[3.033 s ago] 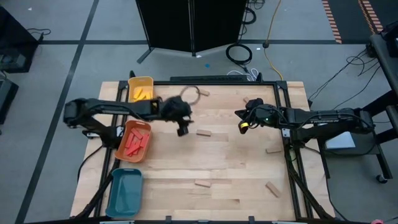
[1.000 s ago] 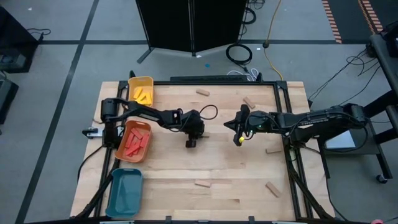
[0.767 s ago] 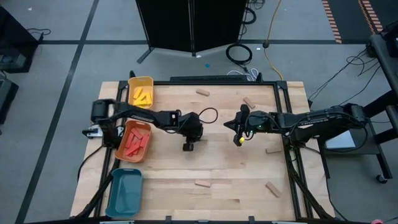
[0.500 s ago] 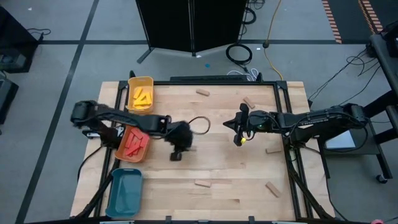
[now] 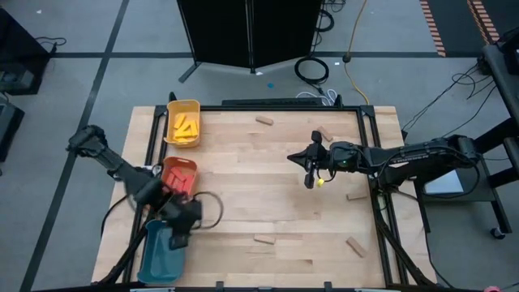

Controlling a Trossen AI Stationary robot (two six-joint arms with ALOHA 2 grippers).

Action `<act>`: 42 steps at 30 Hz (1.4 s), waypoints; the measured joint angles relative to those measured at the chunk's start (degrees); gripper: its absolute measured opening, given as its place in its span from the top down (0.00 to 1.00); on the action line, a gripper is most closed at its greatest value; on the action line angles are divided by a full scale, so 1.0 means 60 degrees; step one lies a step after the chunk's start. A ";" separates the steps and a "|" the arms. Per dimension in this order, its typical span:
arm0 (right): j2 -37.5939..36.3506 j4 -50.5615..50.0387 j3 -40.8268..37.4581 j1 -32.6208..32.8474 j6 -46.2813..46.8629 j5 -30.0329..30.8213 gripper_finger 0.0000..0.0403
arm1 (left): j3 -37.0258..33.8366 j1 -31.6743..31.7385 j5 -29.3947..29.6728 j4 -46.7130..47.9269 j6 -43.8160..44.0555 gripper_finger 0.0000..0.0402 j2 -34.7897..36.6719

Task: Sort blocks
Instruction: Put the middle left brown block in the blue bin

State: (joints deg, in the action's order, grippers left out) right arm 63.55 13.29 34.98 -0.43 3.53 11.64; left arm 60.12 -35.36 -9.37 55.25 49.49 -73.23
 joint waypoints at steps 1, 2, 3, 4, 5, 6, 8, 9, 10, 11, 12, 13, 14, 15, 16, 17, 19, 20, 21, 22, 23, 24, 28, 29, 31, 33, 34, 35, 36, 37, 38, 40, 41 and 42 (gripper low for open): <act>0.0000 0.0023 0.0000 0.0000 0.0003 0.0000 1.00 | 0.0000 -0.0350 0.0050 0.0087 0.0431 0.75 0.0024; 0.0000 0.0053 0.0000 0.0000 0.0004 -0.0002 1.00 | 0.0000 -0.0658 0.0103 0.0227 0.0844 0.75 0.0028; 0.0000 0.0083 0.0000 0.0000 0.0016 0.0000 1.00 | 0.0000 -0.0928 0.0155 0.0378 0.1235 0.75 0.0028; 0.0000 0.0127 0.0000 0.0000 0.0022 0.0000 1.00 | 0.0000 -0.1186 0.0254 0.0497 0.1640 0.75 0.0028; 0.0000 0.0193 0.0000 0.0000 0.0033 0.0000 1.00 | 0.0000 -0.1417 0.0355 0.0634 0.2059 0.75 0.0028; 0.0000 0.0274 0.0000 0.0000 0.0040 0.0000 1.00 | 0.0000 -0.1627 0.0448 0.0810 0.2442 0.75 0.0028; 0.0000 0.0487 0.0000 0.0020 0.0043 0.0000 1.00 | -0.0077 -0.1967 0.0595 0.0936 0.3120 0.75 0.0031; 0.0000 0.0573 0.0000 0.0029 0.0043 0.0000 1.00 | -0.0129 -0.2100 0.0600 0.0957 0.3433 0.75 0.0028; 0.0000 0.0592 0.0000 0.0026 0.0046 0.0000 1.00 | -0.0199 -0.2232 0.0597 0.0994 0.3714 0.75 0.0028; 0.0000 0.0596 0.0000 0.0026 0.0087 -0.0002 1.00 | -0.0261 -0.2336 0.0573 0.1014 0.3975 0.75 0.0028; 0.0000 0.0603 0.0000 0.0026 0.0148 0.0000 1.00 | -0.0316 -0.2417 0.0522 0.1016 0.4189 0.75 0.0025; 0.0000 0.0603 0.0000 0.0026 0.0213 -0.0001 1.00 | -0.0363 -0.2480 0.0442 0.1003 0.4416 0.75 0.0025; 0.0000 0.0607 0.0000 0.0026 0.0237 0.0000 1.00 | -0.0401 -0.2540 0.0339 0.1009 0.4644 0.75 0.0021; 0.0000 0.0614 0.0000 0.0026 0.0255 0.0000 1.00 | -0.0415 -0.2595 0.0235 0.1065 0.4859 0.75 0.0017; 0.0000 0.0610 0.0000 0.0026 0.0255 0.0000 1.00 | -0.0415 -0.2640 0.0154 0.1109 0.5046 0.75 0.0019; 0.0000 0.0607 0.0000 0.0026 0.0258 0.0000 1.00 | -0.0415 -0.2660 0.0093 0.1131 0.5217 0.75 0.0021; 0.0000 0.0610 0.0000 0.0026 0.0258 0.0000 1.00 | -0.0415 -0.2696 0.0110 0.1183 0.5428 0.75 0.0021; 0.0002 0.0609 0.0000 0.0026 0.0255 0.0000 1.00 | -0.0415 -0.2699 0.0147 0.1190 0.5448 0.74 0.0020; 0.0000 0.0607 0.0000 0.0026 0.0246 0.0000 1.00 | -0.0415 -0.2696 0.0166 0.1195 0.5447 0.74 0.0021; 0.0000 0.0610 0.0000 0.0026 0.0244 0.0000 1.00 | -0.0414 -0.2695 0.0174 0.1214 0.5447 0.73 0.0021; 0.0000 0.0607 0.0000 0.0026 0.0240 0.0000 1.00 | -0.0415 -0.2693 0.0182 0.1270 0.5446 0.72 0.0021; 0.0002 0.0607 0.0000 0.0026 0.0237 0.0000 1.00 | -0.0415 -0.2691 0.0200 0.1377 0.5450 0.72 0.0021; 0.0004 0.0601 0.0000 0.0026 0.0204 0.0000 1.00 | -0.0413 -0.2691 0.0204 0.1923 0.5622 0.68 0.0021; 0.0004 0.0601 0.0000 0.0026 0.0157 0.0000 1.00 | -0.0415 -0.2691 0.0189 0.2025 0.5698 0.67 0.0021; 0.0004 0.0599 0.0000 0.0026 0.0055 0.0000 1.00 | -0.0415 -0.2691 0.0112 0.2089 0.5706 0.65 0.0021; 0.0004 0.0599 0.0000 0.0026 0.0045 0.0000 1.00 | -0.0412 -0.2691 0.0095 0.2129 0.5708 0.63 0.0021; 0.0004 0.0599 0.0000 0.0026 0.0043 0.0000 1.00 | -0.0415 -0.2691 0.0095 0.2113 0.5708 0.62 0.0021; 0.0004 0.0599 0.0000 0.0026 0.0043 0.0000 1.00 | -0.0413 -0.2691 0.0091 0.2113 0.5708 0.62 0.0021; 0.0004 0.0596 0.0000 0.0026 0.0040 0.0000 1.00 | -0.0414 -0.2691 0.0089 0.2115 0.5708 0.61 0.0021; 0.0004 0.0597 0.0000 0.0026 0.0040 0.0000 1.00 | -0.0415 -0.2691 0.0082 0.2111 0.5700 0.60 0.0021; 0.0004 0.0596 0.0000 0.0026 0.0040 0.0000 1.00 | -0.0413 -0.2679 0.0078 0.2114 0.5662 0.60 0.0021; 0.0004 0.0596 0.0000 0.0026 0.0040 0.0000 1.00 | -0.0412 -0.2625 0.0058 0.2100 0.5373 0.60 0.0021; 0.0004 0.0596 0.0000 0.0026 0.0040 0.0000 1.00 | -0.0412 -0.2600 0.0062 0.2093 0.5138 0.60 0.0021; 0.0007 0.0596 0.0000 0.0026 0.0040 0.0000 1.00 | -0.0412 -0.2569 0.0135 0.2096 0.4955 0.60 0.0021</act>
State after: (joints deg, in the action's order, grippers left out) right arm 63.59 16.86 34.98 -0.27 3.77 11.64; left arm 57.65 -50.77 -8.56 67.83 79.22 -73.10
